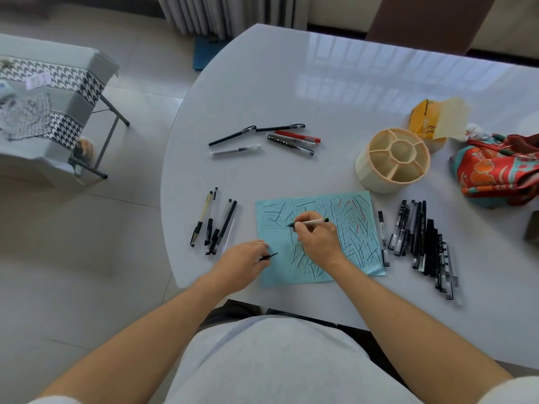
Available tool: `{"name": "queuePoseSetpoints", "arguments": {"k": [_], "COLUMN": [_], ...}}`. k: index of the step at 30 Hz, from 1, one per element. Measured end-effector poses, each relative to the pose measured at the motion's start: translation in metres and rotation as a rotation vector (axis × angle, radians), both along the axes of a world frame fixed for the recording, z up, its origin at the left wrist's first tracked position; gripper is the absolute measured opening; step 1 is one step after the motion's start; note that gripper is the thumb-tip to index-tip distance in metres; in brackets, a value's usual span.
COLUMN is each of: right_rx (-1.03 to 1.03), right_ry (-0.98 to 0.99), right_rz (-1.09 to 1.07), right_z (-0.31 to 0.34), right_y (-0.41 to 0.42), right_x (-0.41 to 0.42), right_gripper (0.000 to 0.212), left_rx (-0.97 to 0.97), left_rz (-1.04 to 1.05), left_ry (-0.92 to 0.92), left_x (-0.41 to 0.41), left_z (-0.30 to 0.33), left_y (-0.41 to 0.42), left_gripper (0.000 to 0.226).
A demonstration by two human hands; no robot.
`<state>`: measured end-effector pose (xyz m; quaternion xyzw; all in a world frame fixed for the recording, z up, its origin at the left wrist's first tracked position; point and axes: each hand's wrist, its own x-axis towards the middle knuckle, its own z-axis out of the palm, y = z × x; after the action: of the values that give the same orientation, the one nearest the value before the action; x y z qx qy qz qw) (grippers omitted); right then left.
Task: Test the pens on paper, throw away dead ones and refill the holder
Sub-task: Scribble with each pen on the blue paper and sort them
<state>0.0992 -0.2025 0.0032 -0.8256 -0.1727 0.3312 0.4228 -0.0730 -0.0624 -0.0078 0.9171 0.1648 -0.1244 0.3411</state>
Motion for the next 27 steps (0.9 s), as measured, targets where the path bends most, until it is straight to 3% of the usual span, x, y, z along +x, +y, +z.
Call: {"name": "queuePoseSetpoints", "arguments": {"k": [3, 8, 16, 22, 25, 27], "right_rx": [0.172, 0.245, 0.254, 0.261, 0.167, 0.091], "right_ry": [0.231, 0.410, 0.484, 0.449, 0.422, 0.389], "right_rz": [-0.154, -0.120, -0.091, -0.137, 0.000, 0.126], "right_z": [0.009, 0.019, 0.014, 0.017, 0.021, 0.023], "right_y": [-0.009, -0.026, -0.029, -0.013, 0.008, 0.027], "right_x": [-0.002, -0.010, -0.017, -0.020, -0.014, -0.002], "right_gripper": [0.008, 0.008, 0.010, 0.011, 0.013, 0.025], "left_rx": [-0.036, -0.076, -0.035, 0.025, -0.003, -0.025], "left_rz": [0.141, 0.169, 0.069, 0.105, 0.156, 0.238], "left_ry": [0.003, 0.000, 0.003, -0.019, -0.002, 0.001], "left_x": [0.003, 0.013, 0.030, 0.033, 0.025, 0.020], "left_z": [0.003, 0.010, 0.025, 0.034, 0.036, 0.038], "left_y": [-0.001, -0.005, -0.014, -0.008, 0.006, 0.019], "left_gripper": [0.020, 0.013, 0.013, 0.020, 0.024, 0.015]}}
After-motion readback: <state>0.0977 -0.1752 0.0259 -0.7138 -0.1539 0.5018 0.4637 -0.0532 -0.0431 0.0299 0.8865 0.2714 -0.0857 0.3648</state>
